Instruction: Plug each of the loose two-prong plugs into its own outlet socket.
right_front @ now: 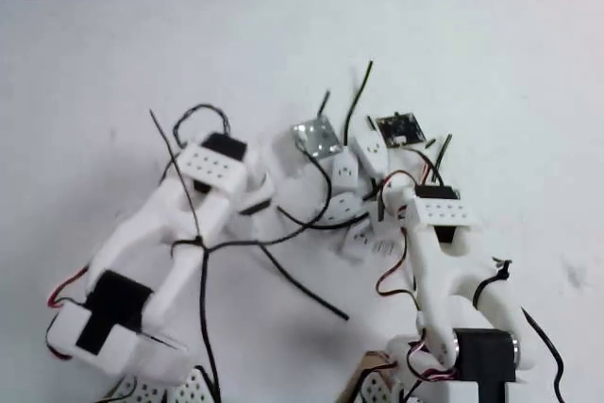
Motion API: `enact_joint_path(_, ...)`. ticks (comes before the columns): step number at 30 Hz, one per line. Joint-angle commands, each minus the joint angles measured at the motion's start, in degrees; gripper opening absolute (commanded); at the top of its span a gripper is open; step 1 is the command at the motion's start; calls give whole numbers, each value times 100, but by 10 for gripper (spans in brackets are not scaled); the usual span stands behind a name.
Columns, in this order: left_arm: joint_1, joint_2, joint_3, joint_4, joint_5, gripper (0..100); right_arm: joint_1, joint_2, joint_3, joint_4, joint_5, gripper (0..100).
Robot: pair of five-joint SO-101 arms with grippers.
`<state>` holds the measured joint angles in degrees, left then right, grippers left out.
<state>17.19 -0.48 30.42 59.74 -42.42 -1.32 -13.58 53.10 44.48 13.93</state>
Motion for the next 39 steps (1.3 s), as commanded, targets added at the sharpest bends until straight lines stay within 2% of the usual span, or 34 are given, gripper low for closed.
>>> enact_joint_path(1, -356, -303, 343, -9, 70, 21, 163, 22, -97, -154, -62, 19)
enact_joint_path(5, -1042, -497, 334, 193, -18, 21, 163, 31, -97, -163, -62, 19)
enact_joint_path(7, -1262, -593, 343, 431, -299, 21, 154, 31, -97, -171, -62, 19)
enact_joint_path(10, -1490, -822, 352, 668, -352, 21, 154, 31, -97, -180, -62, 19)
enact_joint_path(15, -1543, -1402, 352, 897, -334, 22, 154, 31, -97, -180, -70, 19)
enact_joint_path(18, -1358, -1719, 334, 862, -53, 26, 154, 40, -97, -180, -70, 19)
enact_joint_path(20, -1182, -1877, 325, 879, 70, 68, 154, 40, -97, -180, -62, 19)
enact_joint_path(26, -954, -1991, 360, 862, 651, 299, 154, 40, -97, -180, -62, 19)
enact_joint_path(30, -1015, -2018, 316, 862, 765, 291, 154, 40, -97, -180, -62, 19)
enact_joint_path(34, -1385, -2018, 264, 826, 976, 263, 145, 40, -97, -180, -62, 19)
enact_joint_path(39, -2624, -2026, -299, 853, 1530, 264, 145, 40, -97, -180, -88, 21)
